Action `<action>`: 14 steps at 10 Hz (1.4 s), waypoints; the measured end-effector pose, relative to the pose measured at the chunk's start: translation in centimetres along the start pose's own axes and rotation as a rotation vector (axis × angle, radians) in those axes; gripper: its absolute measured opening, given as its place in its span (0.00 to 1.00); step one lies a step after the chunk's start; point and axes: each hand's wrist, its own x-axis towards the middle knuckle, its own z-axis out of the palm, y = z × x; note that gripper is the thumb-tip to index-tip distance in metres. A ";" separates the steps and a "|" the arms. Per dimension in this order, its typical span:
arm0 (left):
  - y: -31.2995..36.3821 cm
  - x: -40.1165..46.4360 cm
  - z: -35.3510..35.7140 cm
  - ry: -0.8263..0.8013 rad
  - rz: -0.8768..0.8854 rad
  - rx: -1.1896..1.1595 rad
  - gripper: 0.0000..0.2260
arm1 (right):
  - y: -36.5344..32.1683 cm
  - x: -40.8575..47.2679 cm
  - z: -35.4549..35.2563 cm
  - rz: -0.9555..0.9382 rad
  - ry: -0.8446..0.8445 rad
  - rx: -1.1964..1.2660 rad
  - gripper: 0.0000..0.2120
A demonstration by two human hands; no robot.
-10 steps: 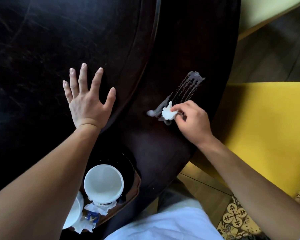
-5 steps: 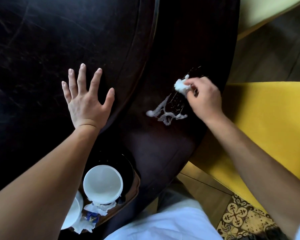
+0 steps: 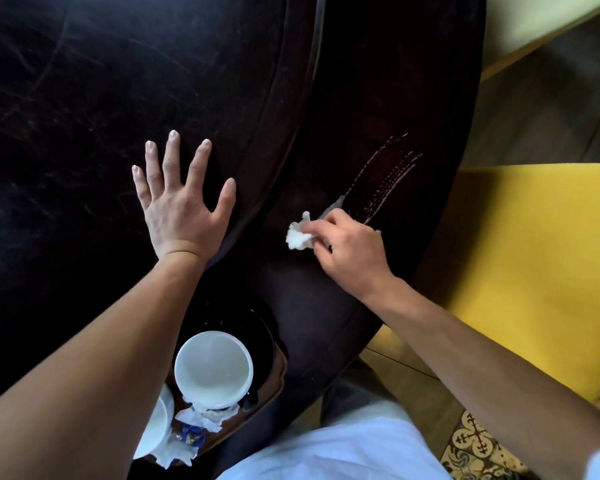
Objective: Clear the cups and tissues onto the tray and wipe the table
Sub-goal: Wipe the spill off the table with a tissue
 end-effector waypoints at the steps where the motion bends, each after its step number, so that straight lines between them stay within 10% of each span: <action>1: -0.2 0.0 0.1 0.007 0.002 0.001 0.29 | 2.0 0.7 -1.6 0.118 0.047 -0.051 0.12; 5: -0.2 -0.1 0.1 0.016 0.009 -0.014 0.29 | 8.4 6.6 -8.0 0.330 0.314 -0.129 0.13; 9: -0.4 -0.2 0.0 0.020 0.014 -0.013 0.28 | 3.2 -0.3 -2.8 0.209 -0.041 0.000 0.13; 11: -0.5 -0.4 0.1 0.021 0.017 -0.013 0.28 | 7.3 4.0 -6.8 0.259 0.329 -0.027 0.12; 14: -0.2 0.0 0.2 0.028 0.010 -0.013 0.28 | 5.9 3.4 -4.1 0.268 0.165 -0.097 0.14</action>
